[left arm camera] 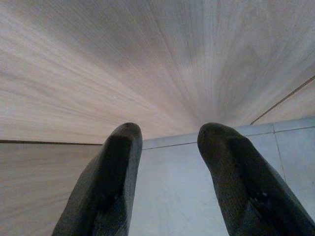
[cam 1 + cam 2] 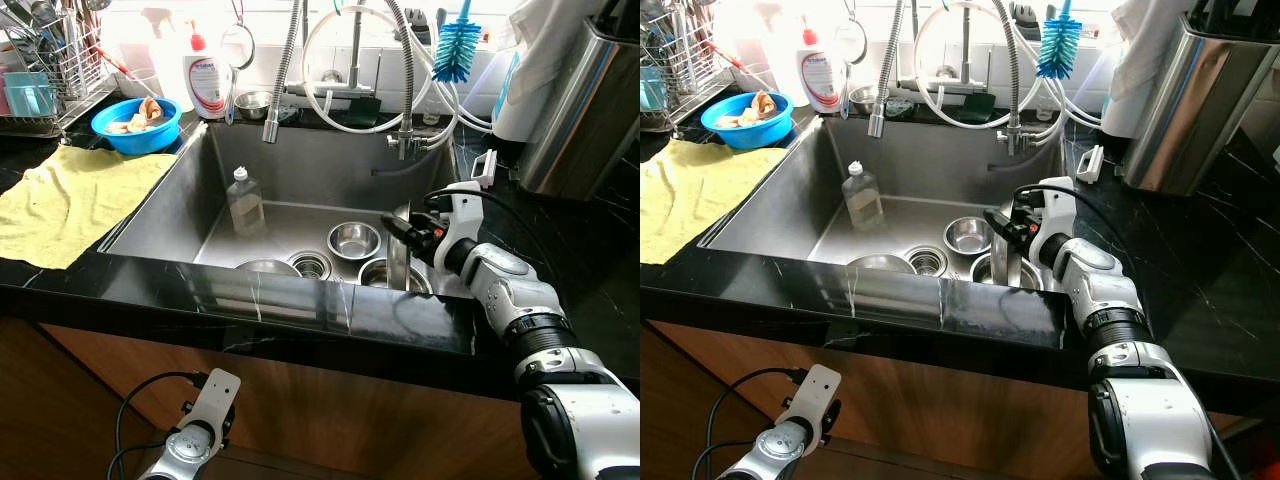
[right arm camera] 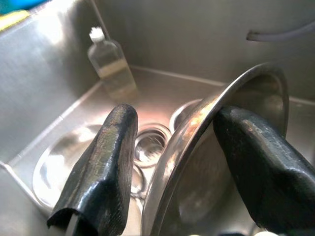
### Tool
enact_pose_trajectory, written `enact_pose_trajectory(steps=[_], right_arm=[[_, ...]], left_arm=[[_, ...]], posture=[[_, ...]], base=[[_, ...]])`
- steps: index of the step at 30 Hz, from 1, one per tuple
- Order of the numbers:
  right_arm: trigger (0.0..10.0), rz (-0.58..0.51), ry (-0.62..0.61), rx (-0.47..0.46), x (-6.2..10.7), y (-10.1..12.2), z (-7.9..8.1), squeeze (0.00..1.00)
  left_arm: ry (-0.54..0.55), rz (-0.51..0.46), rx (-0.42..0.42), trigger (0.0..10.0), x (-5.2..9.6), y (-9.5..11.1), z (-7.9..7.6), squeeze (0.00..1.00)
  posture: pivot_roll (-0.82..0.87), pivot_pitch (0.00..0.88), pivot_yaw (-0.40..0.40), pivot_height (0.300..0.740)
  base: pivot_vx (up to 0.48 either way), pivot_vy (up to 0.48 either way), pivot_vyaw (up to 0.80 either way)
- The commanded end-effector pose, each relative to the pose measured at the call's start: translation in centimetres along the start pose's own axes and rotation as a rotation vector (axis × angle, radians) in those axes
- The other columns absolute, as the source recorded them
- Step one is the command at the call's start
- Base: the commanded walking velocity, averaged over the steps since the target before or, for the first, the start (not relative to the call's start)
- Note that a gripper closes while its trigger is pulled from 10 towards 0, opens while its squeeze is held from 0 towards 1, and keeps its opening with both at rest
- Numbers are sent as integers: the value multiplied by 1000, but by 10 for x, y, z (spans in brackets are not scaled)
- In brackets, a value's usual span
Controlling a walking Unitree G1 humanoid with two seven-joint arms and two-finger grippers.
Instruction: Kitchen organization
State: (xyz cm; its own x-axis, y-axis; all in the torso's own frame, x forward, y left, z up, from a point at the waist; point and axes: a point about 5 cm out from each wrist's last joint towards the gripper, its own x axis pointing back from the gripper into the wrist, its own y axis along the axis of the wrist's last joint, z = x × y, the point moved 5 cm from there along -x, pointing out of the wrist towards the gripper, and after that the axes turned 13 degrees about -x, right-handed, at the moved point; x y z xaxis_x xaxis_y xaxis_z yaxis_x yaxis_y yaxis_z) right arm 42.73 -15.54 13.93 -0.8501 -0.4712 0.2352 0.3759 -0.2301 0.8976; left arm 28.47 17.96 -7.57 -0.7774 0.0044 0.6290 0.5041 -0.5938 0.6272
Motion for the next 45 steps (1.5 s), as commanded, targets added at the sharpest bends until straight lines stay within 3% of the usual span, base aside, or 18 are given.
enact_pose_trajectory(steps=[1, 9, 15, 24, 28, 31, 32, 36, 40, 43, 45], right_arm=[[10000, -2, 1, 35, -2, 11, 3, 0], [10000, 58, -46, 124, 2, 12, -7, 0], [10000, 118, -94, 296, 6, 15, -16, 0], [10000, 114, -153, 436, 7, 30, -21, 0], [10000, -16, -166, 395, 8, 51, -17, 0], [10000, -224, -187, 368, 15, 78, -13, 0], [10000, -286, -195, 399, 19, 85, -10, 0], [10000, -347, -192, 434, 26, 87, -5, 0], [10000, -488, -207, 478, 47, 90, 10, 0], [10000, -523, -193, 465, 52, 90, 16, 0], [10000, -620, -211, 410, 72, 80, 29, 0]], left_arm=[[4, 27, 10, 10000, 1, -8, 0, 0], [2, 26, 11, 10000, 1, -7, -2, 0], [0, 28, 11, 10000, 2, -7, -2, 0], [1, 28, 15, 10000, 1, -7, -2, 0], [2, 28, 14, 10000, 2, -7, -2, 0], [5, 27, 15, 10000, 2, -7, -2, 0], [8, 26, 15, 10000, 2, -7, -1, 0], [10, 25, 12, 10000, 2, -8, 0, 0], [12, 21, 6, 10000, 2, -8, 1, 0], [12, 18, 5, 10000, 2, -8, 1, 0], [16, 9, 2, 10000, 2, -7, 4, 0]], posture=[[-123, 0, 5, 740], [-128, 0, 7, 740], [-127, 0, 6, 740], [-127, 0, 8, 740], [-123, 0, 6, 740], [-120, 0, 5, 740], [-118, 0, 7, 740], [-122, 0, 12, 740], [-125, 0, 19, 740], [-126, 0, 20, 740], [-127, 0, 24, 740]], base=[[0, 0, 0], [0, 0, 0], [0, 0, 0], [0, 0, 0], [0, 0, 0], [0, 0, 0], [0, 0, 0], [0, 0, 0], [0, 0, 0], [0, 0, 0], [0, 0, 0]])
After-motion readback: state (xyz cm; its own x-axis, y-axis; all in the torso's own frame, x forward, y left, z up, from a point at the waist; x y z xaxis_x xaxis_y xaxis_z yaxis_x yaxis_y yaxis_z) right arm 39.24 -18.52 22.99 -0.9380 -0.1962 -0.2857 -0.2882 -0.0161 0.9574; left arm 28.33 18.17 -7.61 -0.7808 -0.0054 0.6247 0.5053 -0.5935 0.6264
